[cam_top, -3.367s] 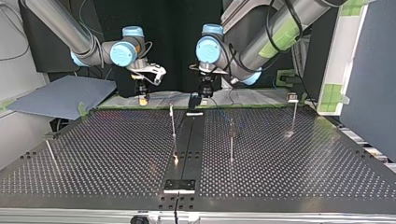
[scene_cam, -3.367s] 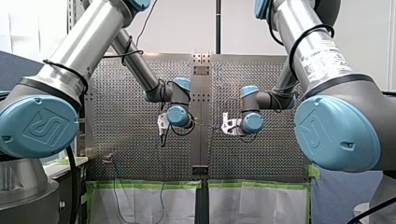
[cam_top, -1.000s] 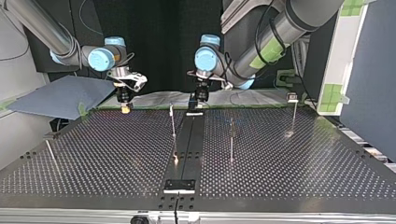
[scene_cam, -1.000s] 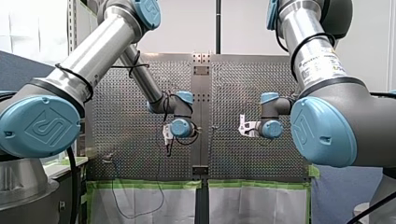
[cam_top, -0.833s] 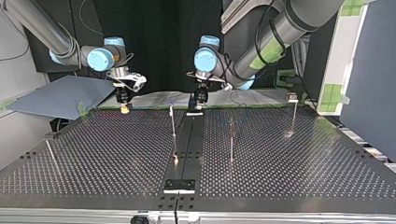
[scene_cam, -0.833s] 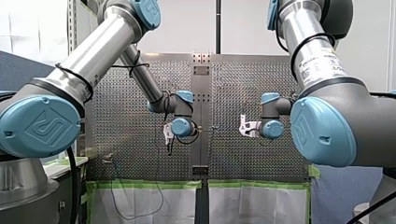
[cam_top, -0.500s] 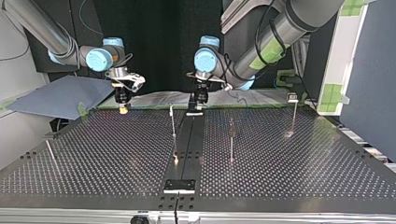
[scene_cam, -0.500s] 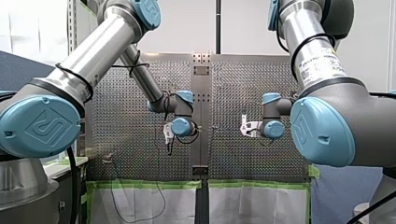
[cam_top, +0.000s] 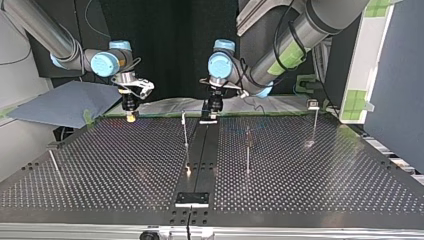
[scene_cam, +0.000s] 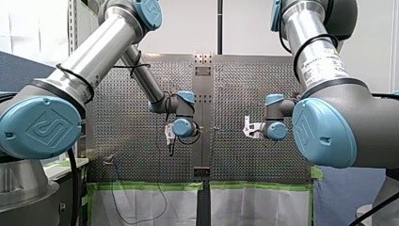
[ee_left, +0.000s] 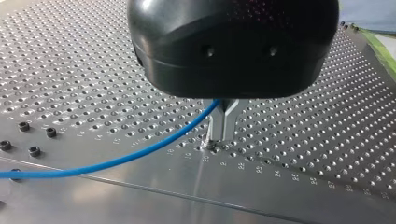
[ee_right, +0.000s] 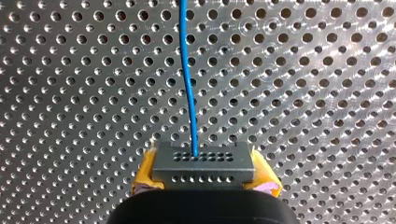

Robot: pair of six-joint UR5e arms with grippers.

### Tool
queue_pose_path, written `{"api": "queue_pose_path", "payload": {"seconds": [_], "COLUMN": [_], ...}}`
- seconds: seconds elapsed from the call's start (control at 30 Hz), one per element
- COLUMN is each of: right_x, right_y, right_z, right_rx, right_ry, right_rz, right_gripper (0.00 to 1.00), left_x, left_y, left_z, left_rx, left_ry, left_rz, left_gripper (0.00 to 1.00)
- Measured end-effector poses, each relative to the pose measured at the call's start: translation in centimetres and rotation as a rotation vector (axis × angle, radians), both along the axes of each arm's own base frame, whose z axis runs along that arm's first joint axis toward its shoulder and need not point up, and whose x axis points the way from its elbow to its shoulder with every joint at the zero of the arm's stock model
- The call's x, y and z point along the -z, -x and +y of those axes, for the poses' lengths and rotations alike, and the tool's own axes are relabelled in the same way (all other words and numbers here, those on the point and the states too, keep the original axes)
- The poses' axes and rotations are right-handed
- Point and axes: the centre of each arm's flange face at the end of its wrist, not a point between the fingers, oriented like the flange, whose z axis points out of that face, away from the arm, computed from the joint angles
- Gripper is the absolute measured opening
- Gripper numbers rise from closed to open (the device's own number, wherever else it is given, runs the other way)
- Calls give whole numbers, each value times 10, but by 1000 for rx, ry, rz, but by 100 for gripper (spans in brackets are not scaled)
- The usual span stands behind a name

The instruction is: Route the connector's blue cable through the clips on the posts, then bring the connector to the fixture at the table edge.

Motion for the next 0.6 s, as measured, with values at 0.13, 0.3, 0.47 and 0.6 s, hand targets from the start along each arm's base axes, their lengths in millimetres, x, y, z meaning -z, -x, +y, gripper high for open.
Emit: {"api": "queue_pose_path", "payload": {"seconds": [0.13,0.3,0.47,0.6], "right_x": [1,5,4,4], "right_y": [2,4,6,7], "right_z": [-1,-2,-5,-7], "right_rx": [3,8,11,15], "right_ry": [-2,-8,-7,-6], "right_rz": [-2,-2,-3,-4], "right_gripper": [0,0,0,0], "left_x": [-1,3,15,11], "left_y": [-1,-1,-3,-10], "left_z": [0,-3,-10,-15], "left_rx": [1,5,6,6], "left_ry": [5,9,2,4], "left_rz": [-1,4,16,15], "left_gripper": [0,0,0,0]}}
